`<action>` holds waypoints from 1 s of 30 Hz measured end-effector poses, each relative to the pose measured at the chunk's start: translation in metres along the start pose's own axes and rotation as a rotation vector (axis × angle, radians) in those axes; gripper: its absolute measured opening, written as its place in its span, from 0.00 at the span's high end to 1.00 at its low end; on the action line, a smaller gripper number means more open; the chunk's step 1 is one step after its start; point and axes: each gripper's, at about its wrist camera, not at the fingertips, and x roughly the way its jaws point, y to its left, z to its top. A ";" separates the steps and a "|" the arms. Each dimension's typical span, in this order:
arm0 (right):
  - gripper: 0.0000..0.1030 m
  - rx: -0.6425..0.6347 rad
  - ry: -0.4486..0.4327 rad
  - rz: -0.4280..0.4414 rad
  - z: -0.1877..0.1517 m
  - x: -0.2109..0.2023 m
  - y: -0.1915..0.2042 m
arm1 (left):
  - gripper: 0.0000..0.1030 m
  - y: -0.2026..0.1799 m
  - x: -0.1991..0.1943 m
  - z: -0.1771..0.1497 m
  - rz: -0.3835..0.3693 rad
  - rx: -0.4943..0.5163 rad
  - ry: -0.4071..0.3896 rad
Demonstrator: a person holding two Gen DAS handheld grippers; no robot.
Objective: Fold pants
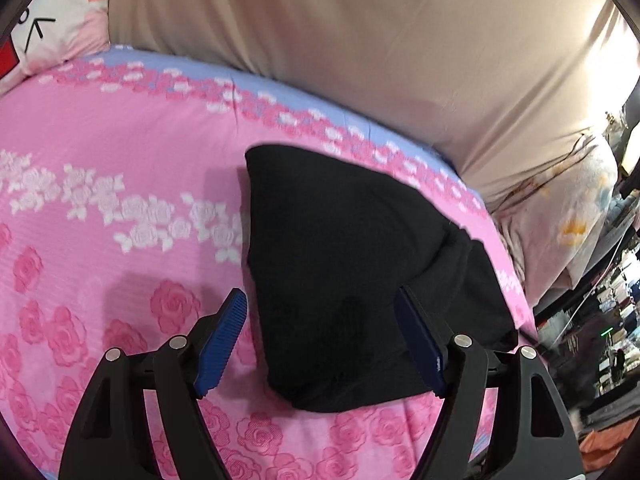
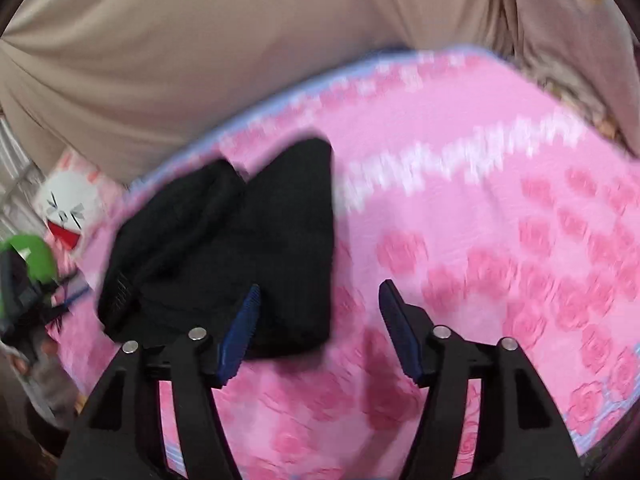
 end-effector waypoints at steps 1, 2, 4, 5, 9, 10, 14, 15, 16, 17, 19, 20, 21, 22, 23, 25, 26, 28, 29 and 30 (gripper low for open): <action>0.20 -0.013 -0.010 0.039 0.009 -0.001 0.012 | 0.29 0.000 0.003 -0.003 0.009 0.007 0.003; 0.10 -0.030 -0.009 0.114 0.019 0.005 0.027 | 0.29 0.000 0.004 -0.005 0.017 0.014 0.004; 0.10 -0.032 0.052 0.183 0.032 0.038 0.049 | 0.29 -0.001 0.006 -0.011 0.018 0.027 0.007; 0.10 -0.022 0.095 0.200 0.036 0.057 0.054 | 0.29 -0.001 0.006 -0.012 0.011 0.027 0.010; 0.08 0.119 0.270 0.170 0.037 0.140 0.059 | 0.28 0.004 -0.006 -0.020 -0.036 0.016 0.017; 0.08 0.149 0.267 0.168 0.037 0.149 0.059 | 0.28 0.006 -0.009 -0.022 -0.040 0.013 0.015; 0.74 0.171 0.227 0.239 0.050 0.156 0.084 | 0.28 0.017 -0.022 -0.022 -0.039 -0.003 0.004; 0.80 0.133 0.181 0.244 0.059 0.143 0.095 | 0.28 0.020 -0.024 -0.020 -0.038 -0.013 0.001; 0.80 0.118 0.152 0.258 0.065 0.134 0.101 | 0.28 0.022 -0.026 -0.018 -0.039 -0.020 -0.002; 0.81 0.106 0.105 0.301 0.073 0.112 0.109 | 0.28 0.024 -0.029 -0.016 -0.044 -0.028 -0.008; 0.82 0.053 0.007 0.332 0.081 0.067 0.120 | 0.28 0.026 -0.037 -0.012 -0.074 -0.043 -0.019; 0.82 -0.006 -0.064 0.301 0.080 0.038 0.124 | 0.28 0.026 -0.039 -0.011 -0.085 -0.044 -0.023; 0.82 -0.035 -0.098 0.263 0.076 0.022 0.122 | 0.28 0.024 -0.041 -0.008 -0.096 -0.042 -0.028; 0.81 -0.050 -0.120 0.218 0.069 0.011 0.116 | 0.27 0.023 -0.042 -0.007 -0.100 -0.039 -0.028; 0.81 -0.058 -0.128 0.143 0.054 0.003 0.102 | 0.27 0.021 -0.042 -0.006 -0.102 -0.035 -0.027; 0.81 -0.044 -0.090 0.004 0.028 0.010 0.071 | 0.27 0.015 -0.039 -0.004 -0.106 -0.024 -0.021; 0.81 -0.008 -0.048 -0.040 0.015 0.020 0.052 | 0.27 0.011 -0.036 -0.004 -0.106 -0.018 -0.015; 0.81 0.082 0.031 -0.056 -0.008 0.039 0.019 | 0.27 0.001 -0.026 -0.002 -0.112 -0.007 -0.001; 0.81 0.121 0.044 -0.022 -0.015 0.044 0.007 | 0.27 -0.007 -0.021 -0.001 -0.108 -0.001 0.007; 0.81 0.143 0.042 0.010 -0.017 0.044 0.003 | 0.27 -0.011 -0.018 -0.001 -0.107 0.004 0.009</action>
